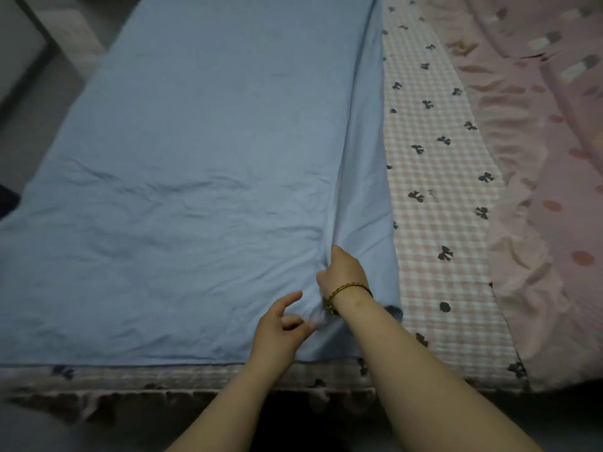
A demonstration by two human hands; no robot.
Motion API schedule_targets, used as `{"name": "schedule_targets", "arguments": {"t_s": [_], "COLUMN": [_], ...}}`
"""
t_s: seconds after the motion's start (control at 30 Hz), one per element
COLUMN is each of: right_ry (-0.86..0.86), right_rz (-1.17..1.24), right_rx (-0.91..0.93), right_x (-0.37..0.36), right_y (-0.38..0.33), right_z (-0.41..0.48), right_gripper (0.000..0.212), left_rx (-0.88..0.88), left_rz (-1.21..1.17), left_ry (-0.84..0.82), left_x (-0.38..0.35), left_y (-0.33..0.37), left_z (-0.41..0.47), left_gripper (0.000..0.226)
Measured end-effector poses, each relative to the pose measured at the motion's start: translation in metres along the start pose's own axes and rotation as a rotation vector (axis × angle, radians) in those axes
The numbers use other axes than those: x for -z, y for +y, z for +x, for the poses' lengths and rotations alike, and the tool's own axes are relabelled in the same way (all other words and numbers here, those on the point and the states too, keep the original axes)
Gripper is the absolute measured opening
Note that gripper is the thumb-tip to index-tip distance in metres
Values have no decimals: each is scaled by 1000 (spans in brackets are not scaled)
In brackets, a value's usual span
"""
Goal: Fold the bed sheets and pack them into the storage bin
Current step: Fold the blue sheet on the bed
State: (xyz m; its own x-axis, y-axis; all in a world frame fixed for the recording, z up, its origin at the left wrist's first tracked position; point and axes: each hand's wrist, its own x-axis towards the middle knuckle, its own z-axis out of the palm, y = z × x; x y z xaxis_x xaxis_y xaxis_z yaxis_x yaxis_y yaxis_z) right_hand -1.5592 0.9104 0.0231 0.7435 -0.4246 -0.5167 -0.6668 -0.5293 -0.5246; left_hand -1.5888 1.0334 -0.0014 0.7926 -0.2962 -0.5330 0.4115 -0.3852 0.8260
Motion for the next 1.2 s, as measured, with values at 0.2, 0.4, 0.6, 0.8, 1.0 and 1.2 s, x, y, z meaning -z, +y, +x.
{"name": "schedule_targets", "arguments": {"t_s": [0.2,0.4,0.6,0.8,1.0,1.2], "right_ry": [32,-67,-137,54,50,257], "right_rz": [-107,-287,-268,-316,-440,-416], "right_rx": [152,196,159,118,150,185], "right_x": [-32,-118,-218,-253,-302,-364], "right_y": [-56,-137,-214,-233,-262,-296], "right_z": [-34,-48,-61,-69,-97,-133], "right_gripper": [17,22,36,22,30,46], "left_rx": [80,119,24,63,111,122], "left_rz": [-65,-71,525,349,163,222], "left_ry": [-26,49,-105,-87,-132,-152], "left_x": [86,204,272,322,393,459], "left_y": [-1,18,34,17,-14,-51], "left_z": [-2,64,117,124,99,78], "left_gripper": [21,27,37,24,8,22]}}
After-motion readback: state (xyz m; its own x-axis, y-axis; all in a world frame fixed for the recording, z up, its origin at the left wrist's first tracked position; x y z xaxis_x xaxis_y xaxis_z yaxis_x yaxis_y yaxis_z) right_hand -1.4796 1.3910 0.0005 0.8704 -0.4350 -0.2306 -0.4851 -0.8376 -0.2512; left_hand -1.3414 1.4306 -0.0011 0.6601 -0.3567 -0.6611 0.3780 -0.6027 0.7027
